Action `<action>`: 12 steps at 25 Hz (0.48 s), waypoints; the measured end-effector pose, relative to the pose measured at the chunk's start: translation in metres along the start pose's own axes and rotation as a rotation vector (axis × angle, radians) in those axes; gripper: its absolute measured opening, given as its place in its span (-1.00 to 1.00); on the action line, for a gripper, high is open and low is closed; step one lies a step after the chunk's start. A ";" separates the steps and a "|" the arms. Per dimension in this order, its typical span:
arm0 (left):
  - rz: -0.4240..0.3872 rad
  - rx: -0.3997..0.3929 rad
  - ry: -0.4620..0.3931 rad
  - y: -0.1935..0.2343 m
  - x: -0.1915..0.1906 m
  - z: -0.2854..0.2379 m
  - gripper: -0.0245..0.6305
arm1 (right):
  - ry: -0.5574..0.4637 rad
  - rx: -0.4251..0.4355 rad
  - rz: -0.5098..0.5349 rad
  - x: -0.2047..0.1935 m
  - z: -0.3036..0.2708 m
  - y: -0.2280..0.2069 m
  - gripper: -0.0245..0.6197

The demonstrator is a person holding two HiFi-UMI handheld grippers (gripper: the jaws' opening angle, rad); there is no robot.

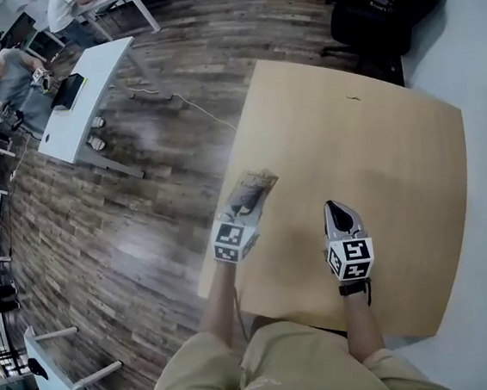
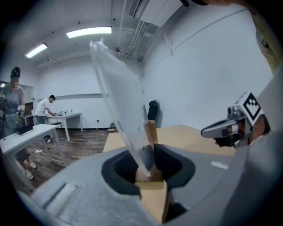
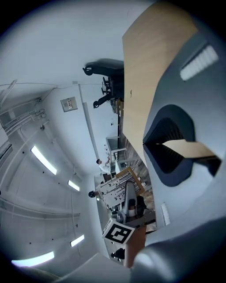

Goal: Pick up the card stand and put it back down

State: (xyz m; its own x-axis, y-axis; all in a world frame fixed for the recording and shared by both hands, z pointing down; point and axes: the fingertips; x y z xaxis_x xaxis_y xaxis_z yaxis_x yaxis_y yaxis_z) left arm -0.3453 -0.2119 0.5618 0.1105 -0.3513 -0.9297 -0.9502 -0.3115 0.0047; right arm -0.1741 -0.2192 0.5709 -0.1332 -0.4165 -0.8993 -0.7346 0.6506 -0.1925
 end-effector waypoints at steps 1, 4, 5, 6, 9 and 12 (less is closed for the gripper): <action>-0.015 -0.020 0.016 0.007 -0.005 -0.013 -0.63 | 0.007 -0.012 -0.008 -0.003 -0.008 -0.005 -0.90; -0.047 -0.078 0.056 0.025 -0.025 -0.052 -0.63 | 0.025 -0.031 -0.024 -0.017 -0.035 -0.016 -0.90; -0.053 -0.102 0.064 0.028 -0.032 -0.064 -0.63 | 0.033 -0.031 -0.027 -0.023 -0.043 -0.017 -0.90; -0.062 -0.128 0.072 0.030 -0.038 -0.075 -0.63 | 0.041 -0.029 -0.029 -0.029 -0.048 -0.016 -0.90; -0.119 -0.219 0.097 0.034 -0.049 -0.108 -0.63 | 0.065 -0.019 -0.033 -0.039 -0.063 -0.012 -0.90; -0.168 -0.286 0.127 0.042 -0.062 -0.147 -0.63 | 0.093 -0.015 -0.039 -0.050 -0.081 -0.015 -0.90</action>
State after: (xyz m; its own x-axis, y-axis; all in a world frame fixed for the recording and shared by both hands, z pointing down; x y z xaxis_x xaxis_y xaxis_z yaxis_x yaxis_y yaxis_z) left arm -0.3491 -0.3328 0.6735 0.3111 -0.3752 -0.8732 -0.7975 -0.6028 -0.0251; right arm -0.2097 -0.2593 0.6507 -0.1648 -0.4990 -0.8508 -0.7505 0.6232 -0.2202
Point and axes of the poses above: the fingertips, and each gripper's own axes: z backward along the fingers, y to its left, x out of its top
